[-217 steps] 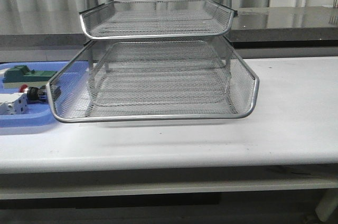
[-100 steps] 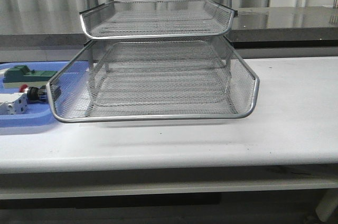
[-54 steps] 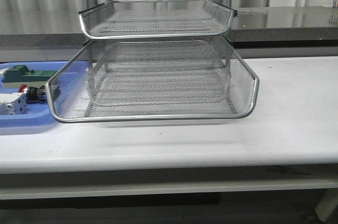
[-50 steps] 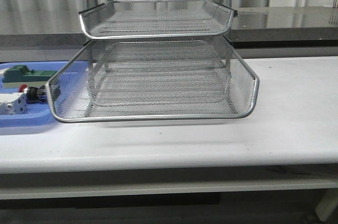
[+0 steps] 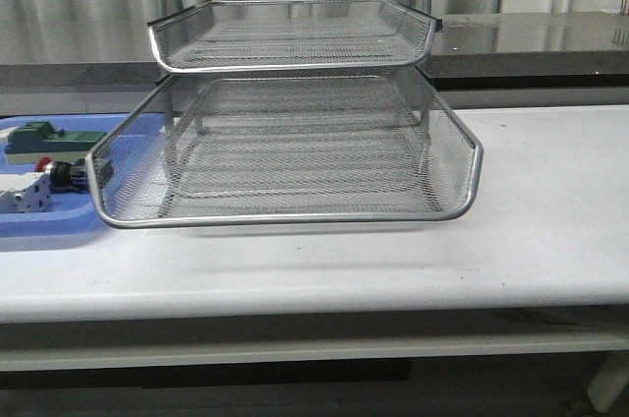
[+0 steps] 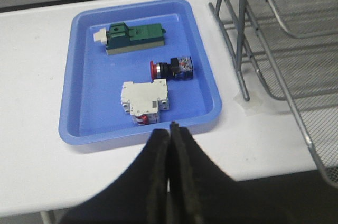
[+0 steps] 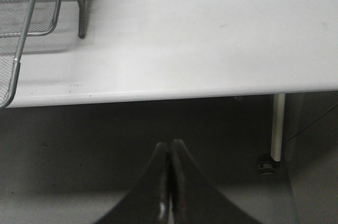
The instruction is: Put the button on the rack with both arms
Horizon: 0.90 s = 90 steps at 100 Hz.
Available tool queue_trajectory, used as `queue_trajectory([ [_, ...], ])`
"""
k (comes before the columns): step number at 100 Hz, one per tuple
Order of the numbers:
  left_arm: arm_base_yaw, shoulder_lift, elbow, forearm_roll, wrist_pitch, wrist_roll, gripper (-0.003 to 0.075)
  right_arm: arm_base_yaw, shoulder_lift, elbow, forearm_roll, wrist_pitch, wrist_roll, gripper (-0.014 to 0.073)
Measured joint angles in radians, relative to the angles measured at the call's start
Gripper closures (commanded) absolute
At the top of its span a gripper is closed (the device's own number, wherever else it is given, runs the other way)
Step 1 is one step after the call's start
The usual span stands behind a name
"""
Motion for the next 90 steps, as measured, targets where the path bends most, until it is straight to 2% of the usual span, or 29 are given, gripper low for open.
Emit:
queue_trajectory([
  [29,0.000,0.356,-0.219,0.054,0.093,0.181,0.0741,0.000,0.000,0.000,0.000,0.000,0.000,0.0664],
  [45,0.000,0.468,-0.282,0.110,0.104,0.237,0.0737,0.000,0.000,0.000,0.000,0.000,0.000,0.0664],
  [52,0.000,0.503,-0.300,0.117,0.124,0.271,0.0705,0.000,0.000,0.000,0.000,0.000,0.000,0.0664],
  [59,0.000,0.527,-0.310,0.117,0.143,0.292,0.0617,0.000,0.000,0.000,0.000,0.000,0.000,0.0664],
  [66,0.000,0.537,-0.312,0.119,0.155,0.298,0.0471,0.000,0.000,0.000,0.000,0.000,0.000,0.0664],
  [78,0.000,0.544,-0.313,0.121,0.169,0.323,0.0126,0.000,0.000,0.000,0.000,0.000,0.000,0.0664],
  [83,0.000,0.544,-0.314,0.121,0.174,0.330,0.0047,0.000,0.000,0.000,0.000,0.000,0.000,0.0664],
  [90,0.000,0.545,-0.314,0.122,0.174,0.332,0.0012,0.000,0.000,0.000,0.000,0.000,0.000,0.0664],
])
